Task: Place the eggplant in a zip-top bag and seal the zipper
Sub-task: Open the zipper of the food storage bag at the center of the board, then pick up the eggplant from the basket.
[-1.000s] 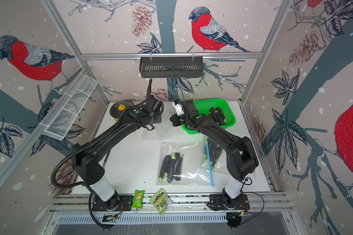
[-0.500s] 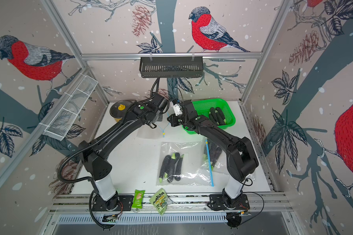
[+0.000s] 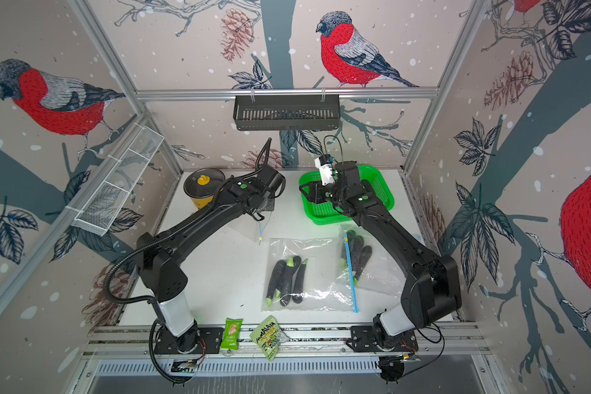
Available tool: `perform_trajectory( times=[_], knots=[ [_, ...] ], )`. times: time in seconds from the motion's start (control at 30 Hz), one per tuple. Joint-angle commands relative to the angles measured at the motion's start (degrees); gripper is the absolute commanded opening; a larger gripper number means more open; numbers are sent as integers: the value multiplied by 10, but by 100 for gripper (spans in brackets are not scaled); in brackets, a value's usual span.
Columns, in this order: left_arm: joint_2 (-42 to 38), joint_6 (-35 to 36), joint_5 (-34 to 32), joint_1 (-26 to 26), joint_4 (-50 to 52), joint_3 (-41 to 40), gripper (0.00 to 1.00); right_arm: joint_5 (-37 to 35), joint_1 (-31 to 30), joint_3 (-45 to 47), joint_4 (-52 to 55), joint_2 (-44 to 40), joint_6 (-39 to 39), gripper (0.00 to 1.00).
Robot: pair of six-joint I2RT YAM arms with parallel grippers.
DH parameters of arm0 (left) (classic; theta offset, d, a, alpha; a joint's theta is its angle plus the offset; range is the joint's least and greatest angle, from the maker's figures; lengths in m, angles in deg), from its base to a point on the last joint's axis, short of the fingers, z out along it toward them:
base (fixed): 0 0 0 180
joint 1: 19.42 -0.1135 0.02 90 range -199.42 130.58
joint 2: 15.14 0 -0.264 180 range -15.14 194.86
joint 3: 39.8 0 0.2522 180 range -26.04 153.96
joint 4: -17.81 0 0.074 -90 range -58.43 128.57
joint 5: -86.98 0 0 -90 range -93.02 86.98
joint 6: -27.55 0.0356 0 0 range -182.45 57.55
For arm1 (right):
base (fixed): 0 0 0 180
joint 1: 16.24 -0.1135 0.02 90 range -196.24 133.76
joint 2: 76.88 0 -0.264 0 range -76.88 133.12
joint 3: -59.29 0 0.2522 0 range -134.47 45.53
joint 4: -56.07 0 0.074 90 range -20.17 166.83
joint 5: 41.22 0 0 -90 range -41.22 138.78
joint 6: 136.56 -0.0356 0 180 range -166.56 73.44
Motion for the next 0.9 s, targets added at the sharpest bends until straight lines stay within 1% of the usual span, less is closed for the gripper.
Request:
perform_trajectory(
  times=[0.0,0.13,0.17,0.23,0.3,0.4,0.53,0.67,0.73,0.87],
  knots=[
    [-16,16,44,-7,-53,-13,0,-1,56,23,1,-12,2,66],
    [-38,25,79,-16,-82,-40,0,-12,131,17,4,27,8,83],
    [-44,27,87,-18,-91,-49,0,-19,146,8,11,43,12,84],
    [-51,29,100,-23,-102,-59,0,-40,168,-17,33,78,22,85],
    [-58,31,111,-28,-115,-70,0,-69,184,-52,64,120,37,82],
    [-68,31,140,-36,-142,-92,0,-118,198,-93,91,177,54,71],
    [-77,29,165,-42,-167,-113,0,-160,210,-134,107,250,66,65],
    [-79,28,174,-44,-172,-116,0,-174,209,-145,108,292,73,59],
    [-79,29,177,-45,-173,-114,0,-184,205,-141,101,301,72,54],
    [-78,29,184,-49,-176,-117,0,-195,197,-150,105,330,76,49]
  ],
)
